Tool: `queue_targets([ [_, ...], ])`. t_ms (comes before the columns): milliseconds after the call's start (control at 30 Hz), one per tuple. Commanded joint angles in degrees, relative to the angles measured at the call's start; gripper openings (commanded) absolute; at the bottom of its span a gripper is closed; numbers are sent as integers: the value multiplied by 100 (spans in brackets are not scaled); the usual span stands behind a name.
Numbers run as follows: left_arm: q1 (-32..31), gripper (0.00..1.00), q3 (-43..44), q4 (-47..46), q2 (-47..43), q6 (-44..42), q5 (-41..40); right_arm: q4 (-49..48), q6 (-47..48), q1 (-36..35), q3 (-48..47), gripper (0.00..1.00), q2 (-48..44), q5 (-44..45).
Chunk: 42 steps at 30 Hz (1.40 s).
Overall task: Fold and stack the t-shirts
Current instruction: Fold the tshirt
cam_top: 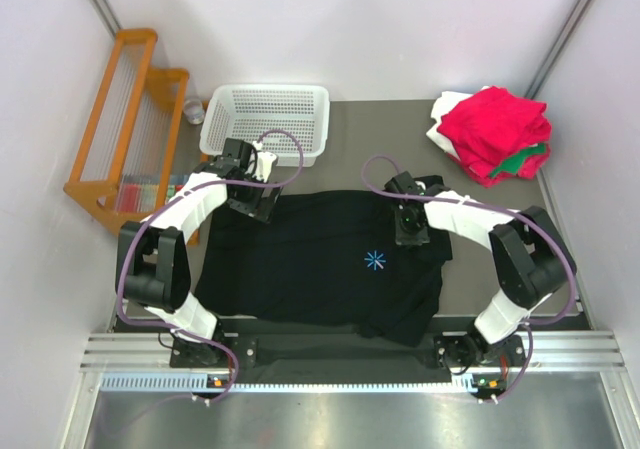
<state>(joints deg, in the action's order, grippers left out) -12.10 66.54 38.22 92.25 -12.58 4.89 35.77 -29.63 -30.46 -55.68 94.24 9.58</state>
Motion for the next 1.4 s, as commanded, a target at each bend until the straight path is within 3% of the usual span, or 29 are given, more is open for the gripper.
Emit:
queue_targets([
  [0, -3, 99, 104, -51, -198, -43, 21, 456, 132, 49, -390, 0, -379, 149],
  [300, -3, 99, 96, -51, -225, -34, 39, 739, 124, -65, -708, 1, -775, -97],
  [900, -3, 99, 122, -16, -234, -60, 30, 308, 124, -189, -4, 5, -248, -211],
  [1367, -3, 99, 122, 19, -216, -60, 83, 352, 194, -189, -233, 12, -72, -36],
])
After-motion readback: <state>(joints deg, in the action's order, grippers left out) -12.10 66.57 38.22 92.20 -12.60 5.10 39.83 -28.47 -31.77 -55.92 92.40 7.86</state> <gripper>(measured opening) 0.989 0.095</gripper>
